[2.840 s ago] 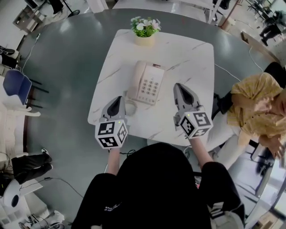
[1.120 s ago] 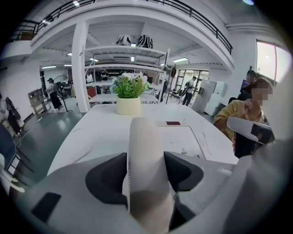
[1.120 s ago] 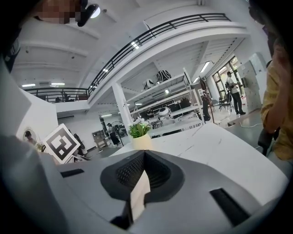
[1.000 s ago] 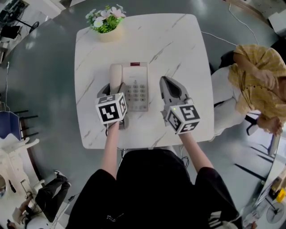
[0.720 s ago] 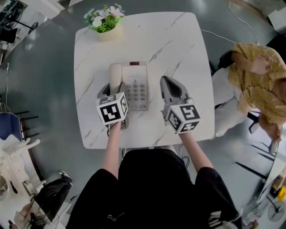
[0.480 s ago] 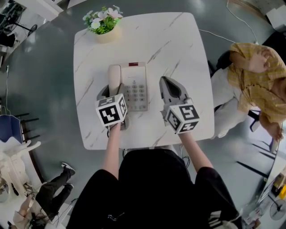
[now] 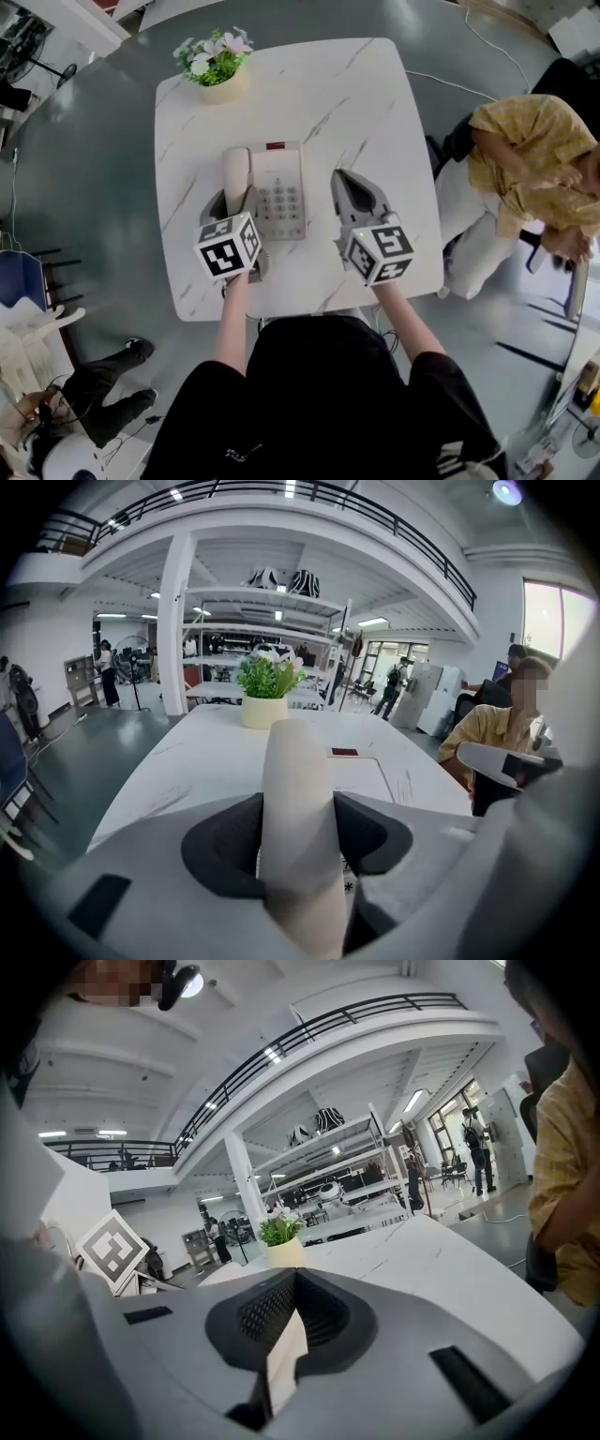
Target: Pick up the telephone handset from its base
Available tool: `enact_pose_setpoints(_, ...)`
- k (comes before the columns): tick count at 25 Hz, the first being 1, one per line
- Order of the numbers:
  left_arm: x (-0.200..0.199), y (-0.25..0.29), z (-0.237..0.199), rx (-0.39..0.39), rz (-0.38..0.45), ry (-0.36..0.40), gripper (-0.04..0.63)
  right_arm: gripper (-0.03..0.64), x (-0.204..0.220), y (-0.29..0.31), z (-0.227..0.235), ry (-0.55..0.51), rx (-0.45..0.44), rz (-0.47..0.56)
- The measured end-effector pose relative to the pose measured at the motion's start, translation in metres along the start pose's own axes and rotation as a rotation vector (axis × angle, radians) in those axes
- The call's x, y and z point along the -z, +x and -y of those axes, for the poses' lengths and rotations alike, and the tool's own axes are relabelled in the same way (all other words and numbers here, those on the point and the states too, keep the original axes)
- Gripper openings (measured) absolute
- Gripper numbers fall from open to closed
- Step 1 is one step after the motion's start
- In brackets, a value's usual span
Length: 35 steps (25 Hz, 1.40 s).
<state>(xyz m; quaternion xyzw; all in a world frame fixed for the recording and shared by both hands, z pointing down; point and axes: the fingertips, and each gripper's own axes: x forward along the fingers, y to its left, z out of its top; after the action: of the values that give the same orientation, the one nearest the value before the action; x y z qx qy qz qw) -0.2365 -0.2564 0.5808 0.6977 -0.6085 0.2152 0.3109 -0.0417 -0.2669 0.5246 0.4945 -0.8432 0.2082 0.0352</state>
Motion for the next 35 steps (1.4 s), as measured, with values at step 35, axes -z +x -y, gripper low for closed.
enact_pose_setpoints(35, -0.075, -0.148, 0.039, 0.192, 0.435, -0.069, 0.210, -0.011, -0.089, -0.066, -0.028, -0.090, -0.137, 0.177)
